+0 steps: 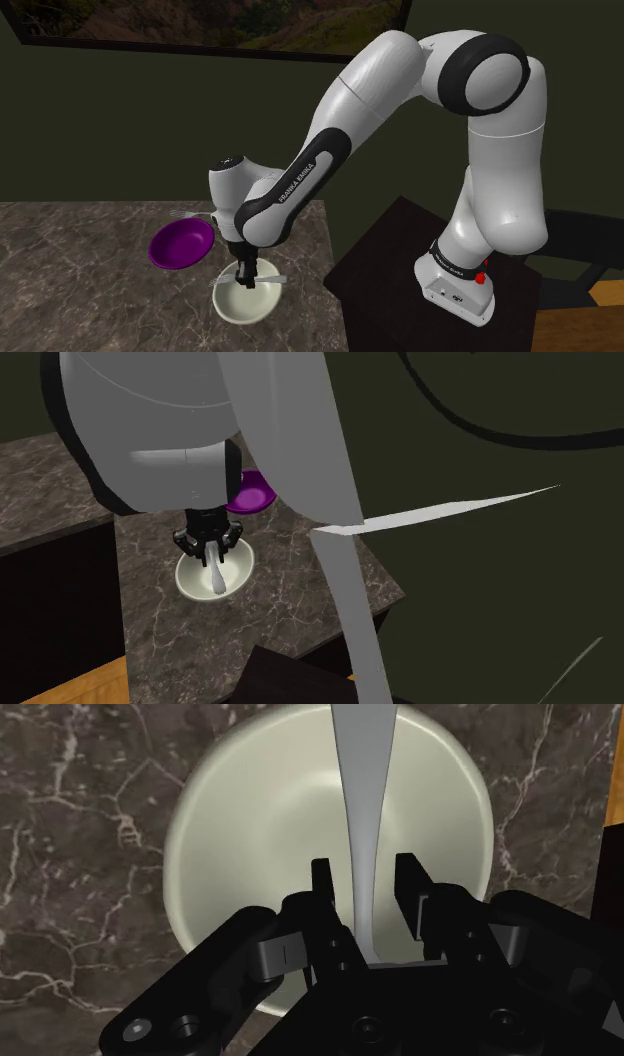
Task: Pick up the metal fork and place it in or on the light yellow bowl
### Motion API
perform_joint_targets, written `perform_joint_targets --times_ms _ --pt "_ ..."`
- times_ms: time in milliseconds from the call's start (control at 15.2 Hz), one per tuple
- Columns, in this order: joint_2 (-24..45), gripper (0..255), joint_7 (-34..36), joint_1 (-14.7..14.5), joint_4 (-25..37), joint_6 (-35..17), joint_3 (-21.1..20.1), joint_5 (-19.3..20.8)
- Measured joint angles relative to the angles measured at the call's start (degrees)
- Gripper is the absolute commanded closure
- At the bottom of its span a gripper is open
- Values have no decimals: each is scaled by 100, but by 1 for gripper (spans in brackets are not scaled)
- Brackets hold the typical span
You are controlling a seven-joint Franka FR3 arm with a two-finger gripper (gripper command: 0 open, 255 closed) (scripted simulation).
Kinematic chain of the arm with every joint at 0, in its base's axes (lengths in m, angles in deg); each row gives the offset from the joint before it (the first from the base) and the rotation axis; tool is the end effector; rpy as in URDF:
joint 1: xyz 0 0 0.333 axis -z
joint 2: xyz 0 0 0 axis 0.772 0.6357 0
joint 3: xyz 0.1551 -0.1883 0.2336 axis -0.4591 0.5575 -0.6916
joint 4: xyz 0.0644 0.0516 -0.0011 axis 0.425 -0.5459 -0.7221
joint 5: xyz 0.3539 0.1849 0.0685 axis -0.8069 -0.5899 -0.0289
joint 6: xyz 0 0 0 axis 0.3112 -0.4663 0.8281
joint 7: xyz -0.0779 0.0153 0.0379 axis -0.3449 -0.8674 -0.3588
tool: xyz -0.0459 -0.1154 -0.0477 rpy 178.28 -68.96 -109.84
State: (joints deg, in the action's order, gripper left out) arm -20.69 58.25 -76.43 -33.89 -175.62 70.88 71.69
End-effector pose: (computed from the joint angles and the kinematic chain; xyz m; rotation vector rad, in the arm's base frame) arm 0.4181 0.4092 0.1899 -2.7722 -1.0858 0.2522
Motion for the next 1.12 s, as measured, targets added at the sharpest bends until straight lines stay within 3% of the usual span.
perform_joint_targets --times_ms 528,594,1122 --pt "169 255 0 -28 33 -149 32 42" --pt "170 0 1 -29 34 -150 32 43" --pt "14 0 -28 22 54 37 12 9"
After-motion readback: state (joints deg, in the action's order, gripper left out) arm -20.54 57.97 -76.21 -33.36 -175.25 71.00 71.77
